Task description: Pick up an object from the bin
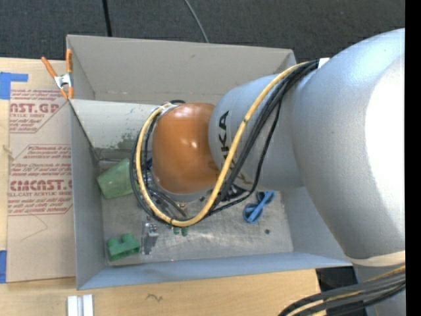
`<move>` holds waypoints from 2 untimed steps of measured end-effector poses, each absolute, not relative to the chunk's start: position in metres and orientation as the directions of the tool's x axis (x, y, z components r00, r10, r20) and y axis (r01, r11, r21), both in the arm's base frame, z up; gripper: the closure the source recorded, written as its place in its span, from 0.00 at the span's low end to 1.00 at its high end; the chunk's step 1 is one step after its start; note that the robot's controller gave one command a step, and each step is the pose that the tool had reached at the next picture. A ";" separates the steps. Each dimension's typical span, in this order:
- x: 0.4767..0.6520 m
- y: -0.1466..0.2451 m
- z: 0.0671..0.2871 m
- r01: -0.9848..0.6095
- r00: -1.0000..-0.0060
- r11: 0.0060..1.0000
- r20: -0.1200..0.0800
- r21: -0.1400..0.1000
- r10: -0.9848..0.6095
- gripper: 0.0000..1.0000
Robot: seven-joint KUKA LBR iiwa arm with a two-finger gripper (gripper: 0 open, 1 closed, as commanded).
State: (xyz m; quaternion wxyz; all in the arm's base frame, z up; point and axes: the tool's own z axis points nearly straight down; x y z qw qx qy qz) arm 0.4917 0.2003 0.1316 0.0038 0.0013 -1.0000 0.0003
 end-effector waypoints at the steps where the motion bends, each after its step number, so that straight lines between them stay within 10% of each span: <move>1: 0.488 0.233 0.075 -0.284 -0.959 0.959 0.000 0.001 -0.284 0.00; 2: 0.489 0.232 0.076 -0.283 -0.959 0.959 0.001 0.002 -0.283 1.00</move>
Offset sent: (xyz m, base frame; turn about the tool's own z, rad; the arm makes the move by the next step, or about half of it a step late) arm -0.0029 0.0315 -0.0556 -0.2848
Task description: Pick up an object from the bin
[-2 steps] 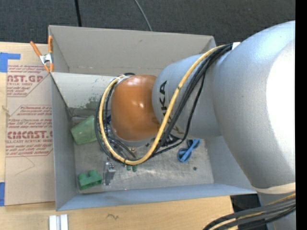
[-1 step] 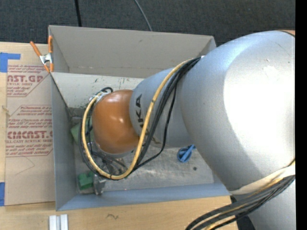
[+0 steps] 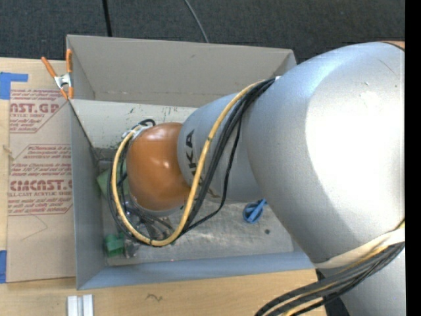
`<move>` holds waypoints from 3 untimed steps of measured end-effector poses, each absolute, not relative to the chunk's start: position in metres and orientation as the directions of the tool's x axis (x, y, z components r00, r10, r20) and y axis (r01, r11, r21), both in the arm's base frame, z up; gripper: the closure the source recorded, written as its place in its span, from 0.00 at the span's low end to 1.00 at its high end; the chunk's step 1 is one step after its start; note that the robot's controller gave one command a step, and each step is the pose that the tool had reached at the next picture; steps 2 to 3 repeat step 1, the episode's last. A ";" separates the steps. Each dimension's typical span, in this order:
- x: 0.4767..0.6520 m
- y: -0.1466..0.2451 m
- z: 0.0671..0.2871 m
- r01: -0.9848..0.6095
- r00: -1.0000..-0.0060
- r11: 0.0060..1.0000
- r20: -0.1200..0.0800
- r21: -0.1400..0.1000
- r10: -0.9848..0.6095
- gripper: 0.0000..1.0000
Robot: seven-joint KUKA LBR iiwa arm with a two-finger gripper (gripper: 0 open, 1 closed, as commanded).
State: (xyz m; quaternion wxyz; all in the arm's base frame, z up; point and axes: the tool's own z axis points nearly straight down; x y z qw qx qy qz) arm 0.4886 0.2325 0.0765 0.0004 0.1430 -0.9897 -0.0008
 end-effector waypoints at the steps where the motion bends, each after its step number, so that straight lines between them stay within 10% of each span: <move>1: 0.516 0.241 0.217 -0.585 -0.811 0.811 -0.009 -0.001 -0.585 1.00; 3: 0.516 0.241 0.217 -0.585 -0.811 0.811 -0.009 -0.001 -0.585 1.00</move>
Offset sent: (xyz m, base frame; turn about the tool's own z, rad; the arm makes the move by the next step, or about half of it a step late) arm 0.0263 0.0072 0.1375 -0.3365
